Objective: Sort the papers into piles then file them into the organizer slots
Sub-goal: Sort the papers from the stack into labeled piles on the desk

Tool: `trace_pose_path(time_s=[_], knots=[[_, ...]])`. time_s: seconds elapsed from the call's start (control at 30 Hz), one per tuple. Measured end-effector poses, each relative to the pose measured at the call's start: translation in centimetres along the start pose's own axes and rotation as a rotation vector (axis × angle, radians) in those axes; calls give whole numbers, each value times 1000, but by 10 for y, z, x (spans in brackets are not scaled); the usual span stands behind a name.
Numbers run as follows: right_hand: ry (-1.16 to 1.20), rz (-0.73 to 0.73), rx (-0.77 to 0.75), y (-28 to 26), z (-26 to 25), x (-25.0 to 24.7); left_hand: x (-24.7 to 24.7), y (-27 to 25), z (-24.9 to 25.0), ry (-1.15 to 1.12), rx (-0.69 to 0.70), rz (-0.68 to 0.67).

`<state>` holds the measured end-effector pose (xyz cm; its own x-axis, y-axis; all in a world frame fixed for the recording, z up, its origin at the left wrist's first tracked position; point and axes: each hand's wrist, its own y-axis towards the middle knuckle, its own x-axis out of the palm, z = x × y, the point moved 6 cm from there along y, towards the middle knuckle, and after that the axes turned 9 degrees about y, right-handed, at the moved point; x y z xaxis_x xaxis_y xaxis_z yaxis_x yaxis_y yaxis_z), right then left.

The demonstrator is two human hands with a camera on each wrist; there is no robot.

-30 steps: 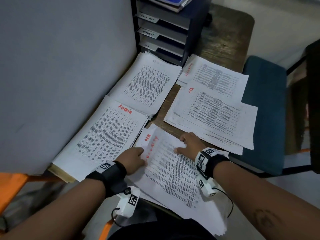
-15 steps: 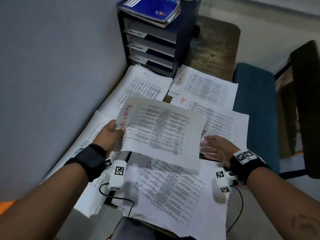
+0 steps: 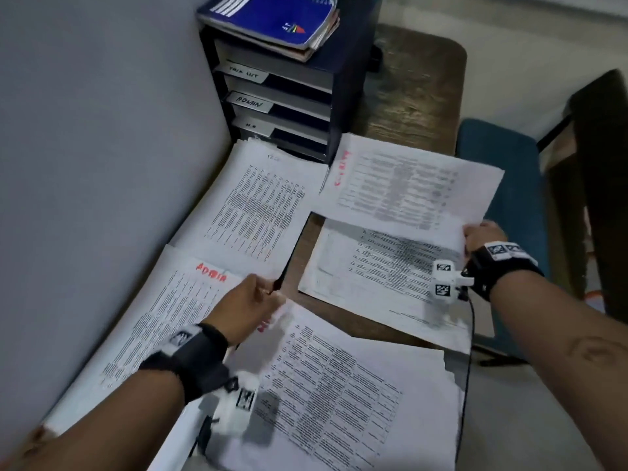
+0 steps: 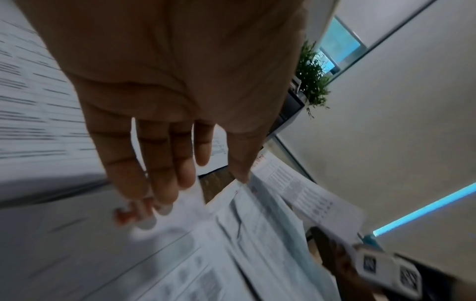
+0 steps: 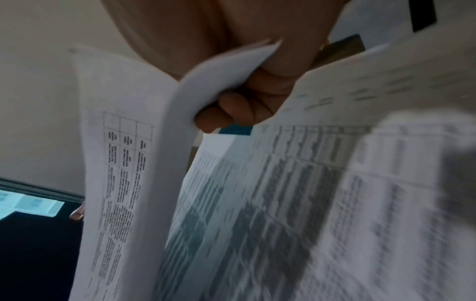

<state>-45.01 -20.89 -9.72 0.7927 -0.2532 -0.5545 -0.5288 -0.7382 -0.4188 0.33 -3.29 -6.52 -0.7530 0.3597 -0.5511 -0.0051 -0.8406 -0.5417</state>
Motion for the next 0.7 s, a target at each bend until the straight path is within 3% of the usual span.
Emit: trace_pose_path(time_s=[0.2,0.4,0.6,0.7], knots=[[-30,18,-8,51,-27,-5,20,-31,-49,349,-54,-127],[-406,-51,-122,81,-54,17,38,-38,-68,569,-107,-17],[-232,70,-86,63,-65,29,33,-50,-67,700,-197,4],[-138,-121,-206,20,-70,53,30,-57,-79,731,-285,-46]])
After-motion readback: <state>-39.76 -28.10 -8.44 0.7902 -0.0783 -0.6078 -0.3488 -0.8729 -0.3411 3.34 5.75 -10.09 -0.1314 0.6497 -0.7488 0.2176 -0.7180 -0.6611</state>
